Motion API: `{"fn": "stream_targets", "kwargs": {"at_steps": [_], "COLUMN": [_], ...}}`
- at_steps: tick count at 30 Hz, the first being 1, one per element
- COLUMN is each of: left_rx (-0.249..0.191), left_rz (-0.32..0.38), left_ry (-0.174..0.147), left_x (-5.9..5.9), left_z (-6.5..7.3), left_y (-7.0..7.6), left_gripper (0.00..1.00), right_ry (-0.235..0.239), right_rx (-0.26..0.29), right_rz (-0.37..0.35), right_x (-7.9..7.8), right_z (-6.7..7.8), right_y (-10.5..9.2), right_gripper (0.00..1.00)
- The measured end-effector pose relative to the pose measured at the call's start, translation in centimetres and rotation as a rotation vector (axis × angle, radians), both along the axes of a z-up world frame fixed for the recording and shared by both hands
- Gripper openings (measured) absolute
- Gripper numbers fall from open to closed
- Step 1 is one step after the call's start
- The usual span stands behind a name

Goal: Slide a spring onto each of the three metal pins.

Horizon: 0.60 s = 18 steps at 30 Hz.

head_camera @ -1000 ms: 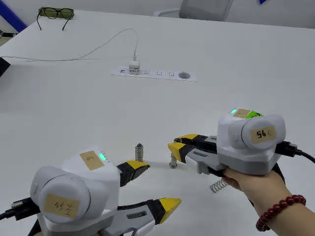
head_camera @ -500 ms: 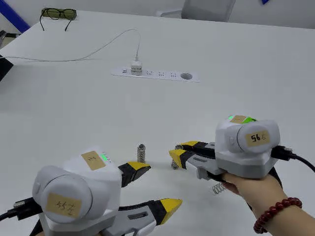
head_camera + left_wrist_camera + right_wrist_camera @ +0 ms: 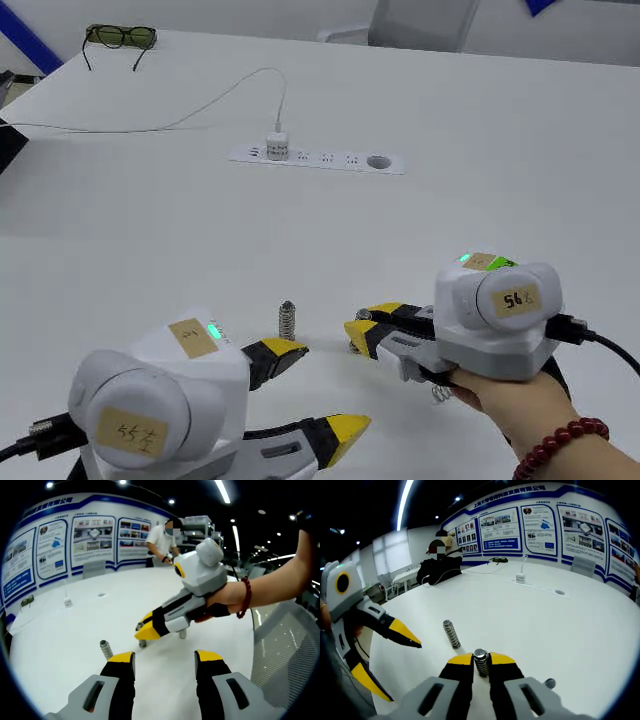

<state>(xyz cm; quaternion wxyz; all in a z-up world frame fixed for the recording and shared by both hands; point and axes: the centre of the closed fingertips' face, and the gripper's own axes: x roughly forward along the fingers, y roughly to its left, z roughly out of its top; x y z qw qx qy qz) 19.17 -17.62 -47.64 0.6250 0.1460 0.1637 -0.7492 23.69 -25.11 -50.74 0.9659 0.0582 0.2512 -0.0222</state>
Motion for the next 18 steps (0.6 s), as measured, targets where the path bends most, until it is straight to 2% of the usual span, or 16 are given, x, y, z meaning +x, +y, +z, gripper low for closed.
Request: {"fn": "stream_targets", "kwargs": {"at_steps": [2, 5, 7, 18], "left_rx": [0.001, 0.007, 0.007, -0.008], "left_rz": [-0.003, -0.002, 0.000, -0.008], "left_ry": [-0.001, -0.004, -0.008, -0.029], "left_x": [0.0, 0.0, 0.0, -0.4], "left_z": [0.0, -0.1, -0.1, 0.3], "left_y": [0.0, 0.1, 0.1, -0.3], "left_gripper": [0.48, 0.48, 0.48, 0.52], "right_ry": [-0.001, 0.001, -0.005, -0.066], "right_rx": [0.041, 0.023, 0.051, 0.086], "right_rz": [-0.021, -0.030, -0.036, -0.054], "right_x": [0.0, -0.1, -0.2, -1.8], "right_z": [0.1, 0.2, 0.4, 3.2], "right_y": [0.0, -0.2, 0.0, 0.7], "right_gripper": [0.14, 0.19, 0.21, 0.33]}}
